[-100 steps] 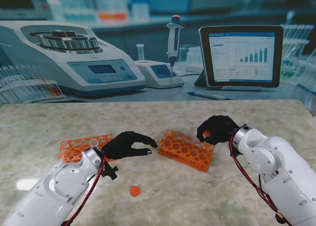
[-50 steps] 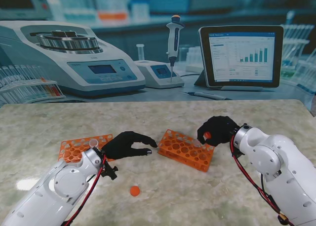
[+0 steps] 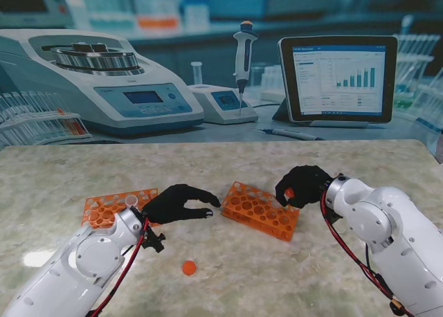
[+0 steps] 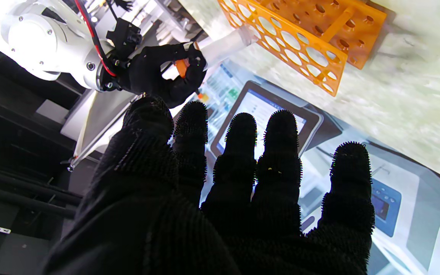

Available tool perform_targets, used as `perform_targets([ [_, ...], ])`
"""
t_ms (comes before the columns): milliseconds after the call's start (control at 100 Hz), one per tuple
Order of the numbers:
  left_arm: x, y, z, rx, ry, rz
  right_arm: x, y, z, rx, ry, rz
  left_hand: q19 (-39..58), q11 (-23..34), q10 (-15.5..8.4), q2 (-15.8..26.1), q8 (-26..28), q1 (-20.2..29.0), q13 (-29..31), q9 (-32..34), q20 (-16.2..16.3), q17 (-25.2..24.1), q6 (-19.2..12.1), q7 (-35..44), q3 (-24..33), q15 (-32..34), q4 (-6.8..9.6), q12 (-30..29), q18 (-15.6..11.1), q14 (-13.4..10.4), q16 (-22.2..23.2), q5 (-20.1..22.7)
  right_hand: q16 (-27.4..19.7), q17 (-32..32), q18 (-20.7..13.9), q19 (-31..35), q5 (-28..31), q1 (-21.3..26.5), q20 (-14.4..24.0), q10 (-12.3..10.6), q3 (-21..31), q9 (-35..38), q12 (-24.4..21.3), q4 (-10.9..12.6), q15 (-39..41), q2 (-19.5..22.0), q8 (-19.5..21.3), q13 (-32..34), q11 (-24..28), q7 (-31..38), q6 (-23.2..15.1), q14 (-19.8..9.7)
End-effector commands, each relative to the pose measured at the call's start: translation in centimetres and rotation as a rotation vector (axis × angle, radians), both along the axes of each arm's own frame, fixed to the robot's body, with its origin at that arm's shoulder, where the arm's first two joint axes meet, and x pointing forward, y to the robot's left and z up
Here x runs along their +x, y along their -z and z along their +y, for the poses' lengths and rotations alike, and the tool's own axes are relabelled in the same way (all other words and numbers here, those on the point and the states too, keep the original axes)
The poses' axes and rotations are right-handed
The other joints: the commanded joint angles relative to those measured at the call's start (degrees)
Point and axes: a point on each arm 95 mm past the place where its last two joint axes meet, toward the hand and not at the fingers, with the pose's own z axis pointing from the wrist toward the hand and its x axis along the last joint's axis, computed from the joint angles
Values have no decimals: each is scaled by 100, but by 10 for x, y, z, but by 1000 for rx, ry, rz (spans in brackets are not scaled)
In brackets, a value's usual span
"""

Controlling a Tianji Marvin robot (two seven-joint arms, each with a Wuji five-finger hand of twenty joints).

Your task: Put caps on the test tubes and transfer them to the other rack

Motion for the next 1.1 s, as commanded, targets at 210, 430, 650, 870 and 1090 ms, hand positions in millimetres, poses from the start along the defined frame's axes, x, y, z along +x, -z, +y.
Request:
perform_targets([
  [210,-2,-1,-1,-2,4,-3,6,1,6,-23,-7,35,-76,-18,15,158,14,0,-69,-10,-147,-11,-213,116,-97,-15,-178,-40,100,7,-31,-10,-22,9,8,-34,98,758,134,-1372,672,482,93,462,-17,695,27,-41,406,84,216,-9],
  [430,-2,-1,-1,-2,3,-2,9,-1,8,-50,-11,66,-72,-15,13,162,11,-4,-65,-6,-145,-10,-206,114,-101,-13,-179,-38,99,-4,-29,-12,-28,-5,12,-45,68,774,137,-1351,642,462,89,450,-49,712,26,-43,396,70,240,-20],
  [650,-2,-1,-1,-3,2,-2,13,-4,11,-67,-14,90,-63,-16,13,167,14,1,-69,-7,-139,-6,-218,118,-99,-14,-176,-37,101,13,-28,-9,-44,-38,19,-68,23,805,141,-1329,572,415,62,419,-107,741,13,-46,362,35,264,-2],
  [870,-1,-1,0,-4,1,-2,19,-6,16,-78,-20,117,-64,-17,7,167,11,0,-69,-11,-138,-16,-215,115,-102,-13,-177,-36,98,9,-27,-12,-63,-88,31,-105,-18,840,141,-1286,504,371,36,389,-183,771,-8,-49,335,-9,291,4],
  [1090,-1,-1,0,-5,-1,-2,22,-7,21,-94,-27,142,-64,-16,11,174,7,0,-77,-14,-137,-16,-199,110,-103,-15,-177,-34,96,7,-27,-15,-75,-121,35,-131,-47,858,143,-1254,448,343,-5,360,-242,786,-34,-58,302,-47,321,2],
])
